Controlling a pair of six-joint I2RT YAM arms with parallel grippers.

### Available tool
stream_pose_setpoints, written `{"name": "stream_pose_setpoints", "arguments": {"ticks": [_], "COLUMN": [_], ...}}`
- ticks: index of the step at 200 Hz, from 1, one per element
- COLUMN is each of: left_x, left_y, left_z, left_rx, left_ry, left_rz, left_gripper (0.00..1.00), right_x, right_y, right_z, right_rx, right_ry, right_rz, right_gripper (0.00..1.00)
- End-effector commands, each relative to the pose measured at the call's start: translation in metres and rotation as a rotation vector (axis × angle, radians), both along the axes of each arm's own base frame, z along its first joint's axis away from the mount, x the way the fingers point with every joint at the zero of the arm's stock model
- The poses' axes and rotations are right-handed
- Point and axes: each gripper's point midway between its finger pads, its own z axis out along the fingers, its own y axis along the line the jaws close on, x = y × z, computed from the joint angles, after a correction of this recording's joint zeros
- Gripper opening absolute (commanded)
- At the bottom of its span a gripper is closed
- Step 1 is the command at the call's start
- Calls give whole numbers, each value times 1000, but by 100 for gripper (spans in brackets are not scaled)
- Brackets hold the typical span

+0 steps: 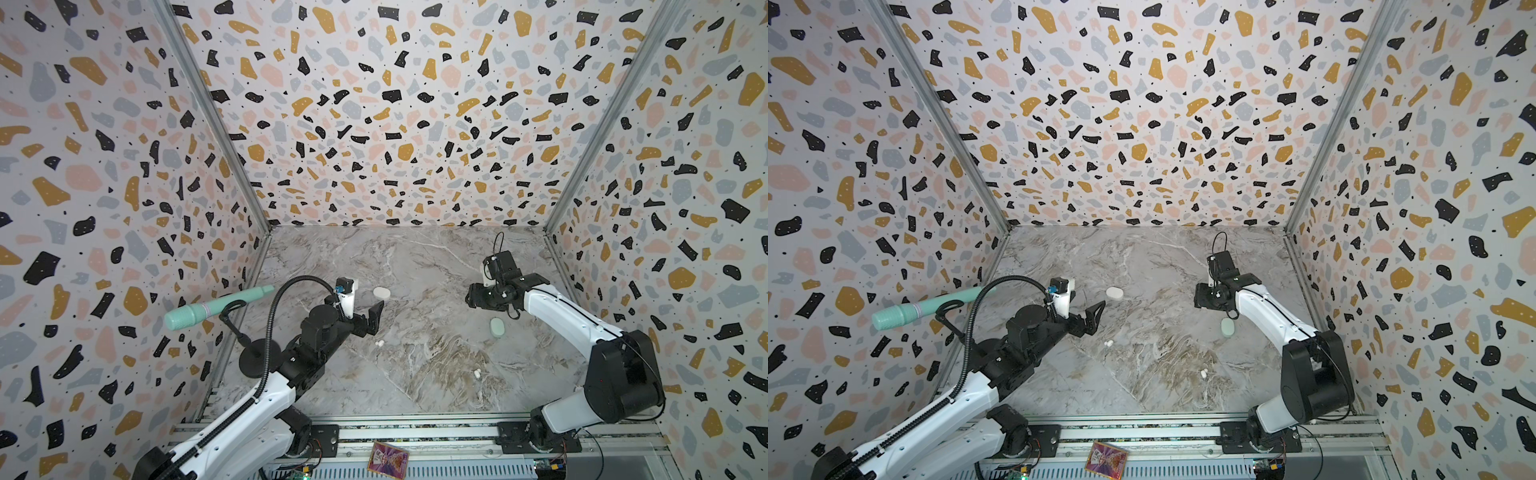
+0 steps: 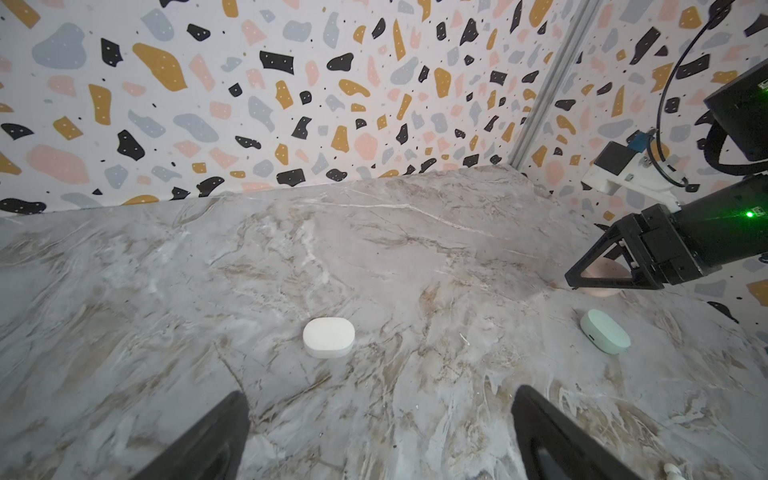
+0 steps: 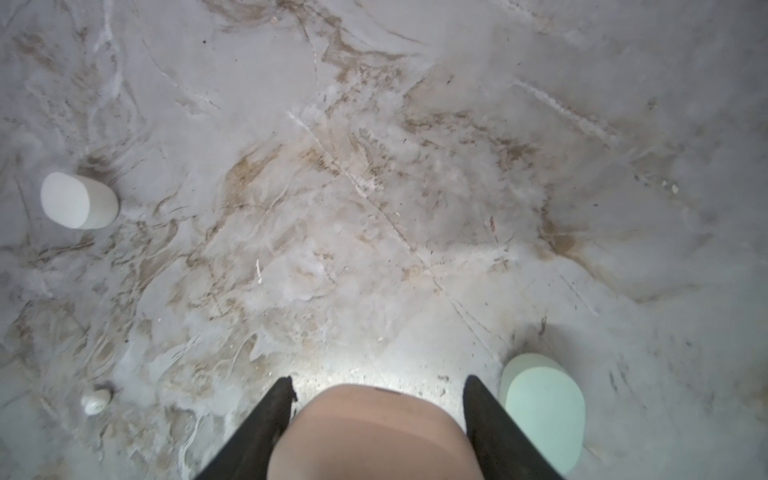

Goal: Insert the wireless bluetooth earbuds into the charging case

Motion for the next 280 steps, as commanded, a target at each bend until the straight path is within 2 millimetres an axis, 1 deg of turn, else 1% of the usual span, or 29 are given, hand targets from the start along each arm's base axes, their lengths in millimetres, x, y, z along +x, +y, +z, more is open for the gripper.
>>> {"name": "stream_pose_setpoints", "arguments": {"ticks": [1,19,35,61,83,92,116,142,154,172,185,195,209,234,254,280], "left_x": [3,5,5,5,5,5,6,6,5,4,5,5,6,7,7,7], "left_y": [9,9,9,10,11,11,16,19,17,16,17,20,24,31,34,37], "left_z": [-8,-13,-18,-21,-21,-20,-16,-14,-17,-20,-20,-20,-22,-25,-24,-24], "left_rx": [20,38,49,41,34,29,-5,8,22,30,33,36,46,42,20,-1], "left_ry": [48,83,108,124,127,128,124,121,128,136,136,139,142,152,158,167], "left_rz": [57,64,70,78,84,85,127,140,121,117,122,137,157,185,191,197], "left_gripper": [100,100,100,100,100,100,100,100,100,100,100,100,100,99,99,98], "right_x": [24,31,33,34,33,31,27,23,22,21,19,18,17,14,14,19], "right_y": [0,-2,-3,-5,-8,-10,-11,-12,-12,-14,-12,-6,8,42,77,130], "right_z": [-9,-26,-39,-51,-56,-59,-64,-61,-54,-42,-30,-18,-2,21,29,28], "right_rx": [-21,-44,-50,-70,-85,-90,-100,-98,-97,-101,-96,-88,-80,-63,-31,19], "right_ry": [-56,-38,-7,21,41,52,82,92,89,76,63,42,10,-32,-59,-99], "right_rz": [11,5,-1,-10,-19,-23,-20,-25,-26,-38,-40,-29,-3,60,124,241], "right_gripper": [45,45,45,46,46,48,58,72,77,81,83,83,83,84,84,85]}}
